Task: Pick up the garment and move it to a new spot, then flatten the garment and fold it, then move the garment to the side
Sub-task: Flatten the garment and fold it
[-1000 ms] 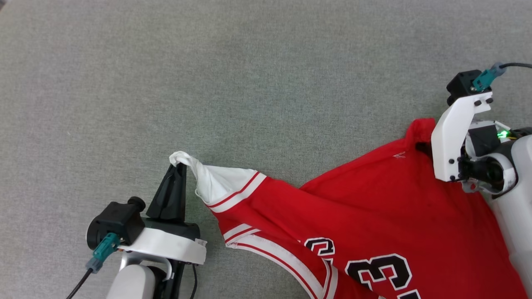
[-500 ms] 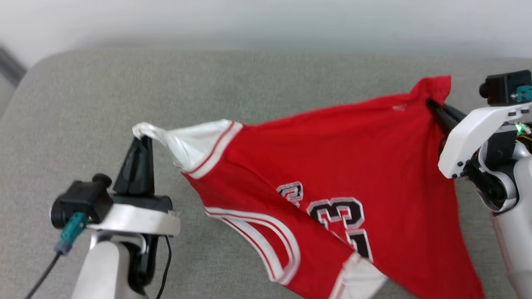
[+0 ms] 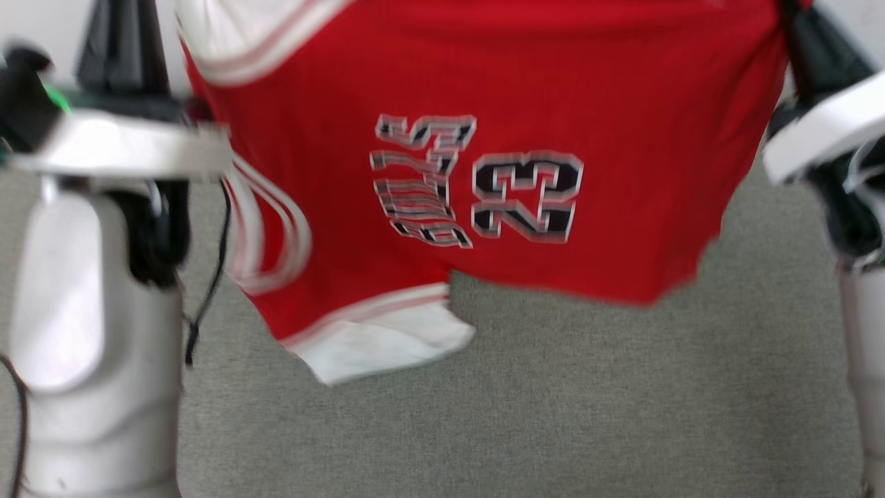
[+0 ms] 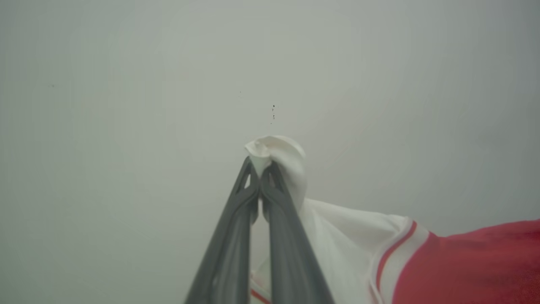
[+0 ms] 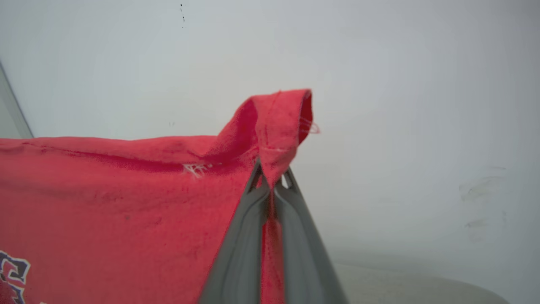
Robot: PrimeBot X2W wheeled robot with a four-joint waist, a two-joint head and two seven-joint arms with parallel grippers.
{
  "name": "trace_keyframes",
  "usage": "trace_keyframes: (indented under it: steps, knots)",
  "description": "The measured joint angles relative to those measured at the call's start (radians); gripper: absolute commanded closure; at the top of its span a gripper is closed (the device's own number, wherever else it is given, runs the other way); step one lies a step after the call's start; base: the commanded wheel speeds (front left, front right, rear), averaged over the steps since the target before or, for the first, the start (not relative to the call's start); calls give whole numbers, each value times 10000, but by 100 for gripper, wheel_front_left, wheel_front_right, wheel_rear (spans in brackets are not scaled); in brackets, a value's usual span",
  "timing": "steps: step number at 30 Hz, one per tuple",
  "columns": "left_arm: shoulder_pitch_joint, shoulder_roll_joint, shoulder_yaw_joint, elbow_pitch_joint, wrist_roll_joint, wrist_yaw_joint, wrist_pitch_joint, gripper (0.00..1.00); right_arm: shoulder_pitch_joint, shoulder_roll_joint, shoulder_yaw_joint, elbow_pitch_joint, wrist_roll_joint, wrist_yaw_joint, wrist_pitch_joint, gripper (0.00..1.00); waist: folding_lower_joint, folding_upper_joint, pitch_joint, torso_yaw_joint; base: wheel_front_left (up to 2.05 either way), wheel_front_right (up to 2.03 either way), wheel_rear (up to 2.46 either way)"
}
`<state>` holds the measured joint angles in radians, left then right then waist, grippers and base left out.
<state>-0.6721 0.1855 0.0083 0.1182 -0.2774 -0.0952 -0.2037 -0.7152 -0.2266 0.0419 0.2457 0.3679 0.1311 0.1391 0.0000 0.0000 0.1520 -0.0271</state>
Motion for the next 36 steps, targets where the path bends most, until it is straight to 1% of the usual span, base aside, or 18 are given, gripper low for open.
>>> trace_keyframes:
  steps: [6,11,17,20,23,28,32,36]
  knots:
    - [-3110,552,-92,679,2,-81,525,100,-2359,27,-320,-153,-190,0,-52,100,1,0,1046,-78,0,0,0]
    - [-5683,995,-182,1223,100,-125,683,100,-4623,-132,-466,-27,-328,0,-56,100,1,0,2129,-128,0,0,0]
    - [-8075,1569,-332,1789,138,-207,993,100,-7181,-119,-407,552,-437,0,-180,100,2,0,3484,-231,0,0,0]
    - [-9006,1755,-495,2272,169,-247,1118,100,-8142,-40,-332,1005,-472,0,-274,100,2,0,4126,-291,0,0,0]
    - [-9412,1820,-715,2826,178,-276,1221,100,-8728,42,-198,1722,-495,0,-343,100,3,0,4693,-338,0,0,0]
    - [-9571,1837,-1039,3783,163,-295,1170,100,-9335,159,23,3139,-447,0,-660,100,3,0,5387,-364,0,0,0]
    - [-9527,1760,-1241,4581,29,-326,1011,100,-9492,247,320,4460,-399,0,-895,100,3,0,5686,-342,0,0,0]
    - [-9185,1682,-1360,5540,-163,-328,798,100,-9511,387,723,5706,-280,0,-1133,100,2,0,5725,-323,0,0,0]
